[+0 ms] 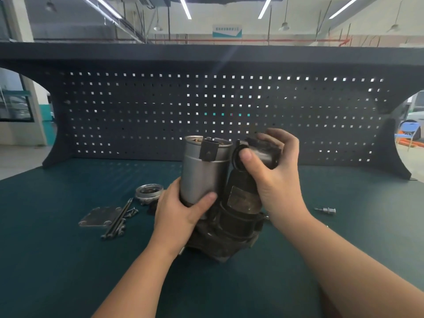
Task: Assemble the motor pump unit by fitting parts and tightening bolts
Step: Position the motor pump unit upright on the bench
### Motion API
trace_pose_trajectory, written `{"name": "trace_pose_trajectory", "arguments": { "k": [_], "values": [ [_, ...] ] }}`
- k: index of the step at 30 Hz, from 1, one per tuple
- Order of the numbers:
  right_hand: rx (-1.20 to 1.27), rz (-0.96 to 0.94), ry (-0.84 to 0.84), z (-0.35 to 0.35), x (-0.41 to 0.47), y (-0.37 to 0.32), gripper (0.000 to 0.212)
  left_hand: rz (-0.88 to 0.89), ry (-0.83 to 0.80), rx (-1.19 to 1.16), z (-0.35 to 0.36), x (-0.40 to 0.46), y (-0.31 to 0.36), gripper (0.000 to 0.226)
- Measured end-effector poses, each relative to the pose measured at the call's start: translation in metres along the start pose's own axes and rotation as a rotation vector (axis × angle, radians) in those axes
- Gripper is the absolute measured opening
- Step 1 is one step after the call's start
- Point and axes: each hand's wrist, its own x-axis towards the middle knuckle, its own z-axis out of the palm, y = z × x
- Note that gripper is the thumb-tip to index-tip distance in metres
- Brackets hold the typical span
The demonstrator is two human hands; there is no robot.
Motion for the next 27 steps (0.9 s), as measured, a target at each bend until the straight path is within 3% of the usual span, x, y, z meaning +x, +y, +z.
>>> {"name": "trace_pose_trajectory", "arguments": {
  "k": [5,11,16,27],
  "values": [
    [0.025,-0.003,0.076,0.017,-0.016,0.008,0.084,-0.017,0.008,-0.019,-0.001,0.002,-0.001,0.067],
    [-0.016,-0.062,0.044,0.010,-0.012,0.005,0.060,-0.013,0.011,-0.006,0.000,0.001,0.001,0.069],
    [0.088,0.036,0.032,0.003,-0.002,0.014,0.058,-0.007,0.010,-0.003,-0.001,0.000,0.002,0.072],
    [0.007,-0.063,0.028,0.004,-0.008,0.018,0.050,-0.006,0.012,-0.001,-0.001,0.000,0.002,0.072]
  ]
}}
